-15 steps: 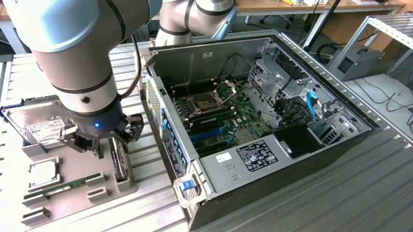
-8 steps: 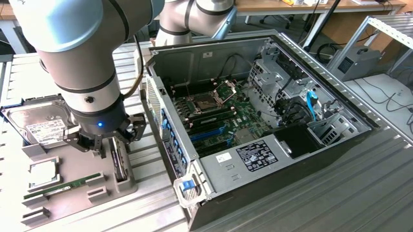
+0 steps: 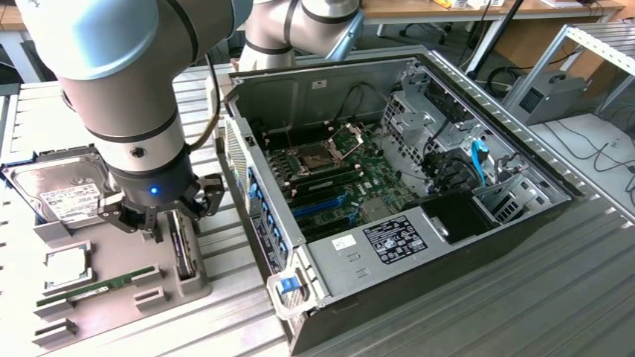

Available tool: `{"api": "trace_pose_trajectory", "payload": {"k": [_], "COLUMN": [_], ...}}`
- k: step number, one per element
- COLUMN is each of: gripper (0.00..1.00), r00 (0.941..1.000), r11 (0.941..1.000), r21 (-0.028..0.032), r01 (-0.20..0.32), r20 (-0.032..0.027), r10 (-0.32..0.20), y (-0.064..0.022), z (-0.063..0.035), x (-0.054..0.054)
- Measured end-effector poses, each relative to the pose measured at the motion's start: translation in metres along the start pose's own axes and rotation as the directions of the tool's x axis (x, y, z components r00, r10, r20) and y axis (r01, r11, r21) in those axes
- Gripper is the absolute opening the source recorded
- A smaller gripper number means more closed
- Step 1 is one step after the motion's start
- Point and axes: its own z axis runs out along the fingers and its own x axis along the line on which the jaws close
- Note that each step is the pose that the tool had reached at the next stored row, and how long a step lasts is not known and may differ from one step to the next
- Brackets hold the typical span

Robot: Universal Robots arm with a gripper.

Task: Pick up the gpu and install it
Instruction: 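Pick up the gpu and move the gpu toward the slot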

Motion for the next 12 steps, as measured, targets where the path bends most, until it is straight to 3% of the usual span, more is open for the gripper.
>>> {"api": "trace_pose_trajectory", "payload": {"k": [12], "gripper": [0.54], "r00": [1.0000], "r11": [1.0000], "r21": [0.0000], "r01": [-0.002], "r20": [0.0002], "r10": [0.002], "y": [0.0001], "z": [0.0004], "x": [0.0019]}}
